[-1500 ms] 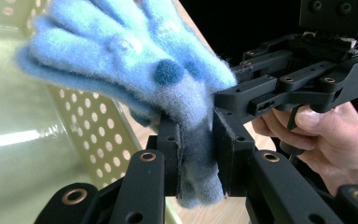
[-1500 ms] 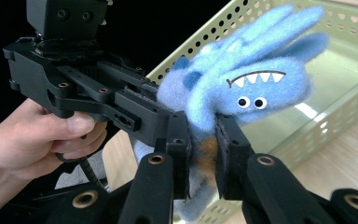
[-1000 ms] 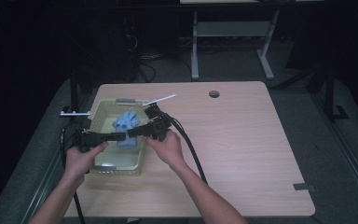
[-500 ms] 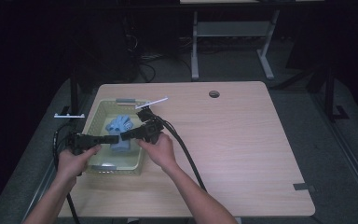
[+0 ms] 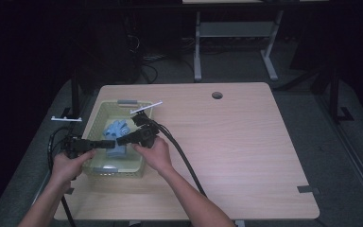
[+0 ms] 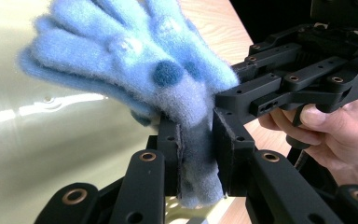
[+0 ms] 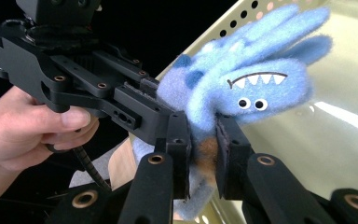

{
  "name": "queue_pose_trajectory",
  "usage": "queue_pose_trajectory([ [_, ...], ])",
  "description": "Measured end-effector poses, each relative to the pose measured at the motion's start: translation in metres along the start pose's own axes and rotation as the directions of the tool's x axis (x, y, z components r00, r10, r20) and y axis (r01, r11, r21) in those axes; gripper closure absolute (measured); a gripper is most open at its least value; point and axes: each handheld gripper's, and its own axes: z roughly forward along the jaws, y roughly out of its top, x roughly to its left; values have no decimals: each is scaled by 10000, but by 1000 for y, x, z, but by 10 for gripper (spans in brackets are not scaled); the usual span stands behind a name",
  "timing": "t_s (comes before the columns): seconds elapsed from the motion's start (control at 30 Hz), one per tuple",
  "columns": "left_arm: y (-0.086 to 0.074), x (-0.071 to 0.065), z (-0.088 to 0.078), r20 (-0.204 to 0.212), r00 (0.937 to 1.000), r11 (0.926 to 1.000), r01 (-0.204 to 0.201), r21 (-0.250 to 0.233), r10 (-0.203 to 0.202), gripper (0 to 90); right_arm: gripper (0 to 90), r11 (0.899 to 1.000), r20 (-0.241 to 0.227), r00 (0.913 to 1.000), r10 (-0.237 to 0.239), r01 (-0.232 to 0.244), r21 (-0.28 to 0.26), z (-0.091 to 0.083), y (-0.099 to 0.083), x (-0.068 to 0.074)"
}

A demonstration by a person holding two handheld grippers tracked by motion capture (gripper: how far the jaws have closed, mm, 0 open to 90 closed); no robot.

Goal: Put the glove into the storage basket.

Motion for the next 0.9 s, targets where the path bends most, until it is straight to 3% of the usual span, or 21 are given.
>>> queue_pose_trajectory([
  [0.4, 1, 10, -3, -408, 9992, 9989, 62, 467, -43, 733, 776, 9997, -49, 9999, 153, -151, 217, 17, -1, -3],
  [0.9, -2, 19, 5, -977, 9952, 9945, 55, 1048, 48, 736, 769, 9963, 171, 9991, 398, -410, 755, 32, -4, -11],
])
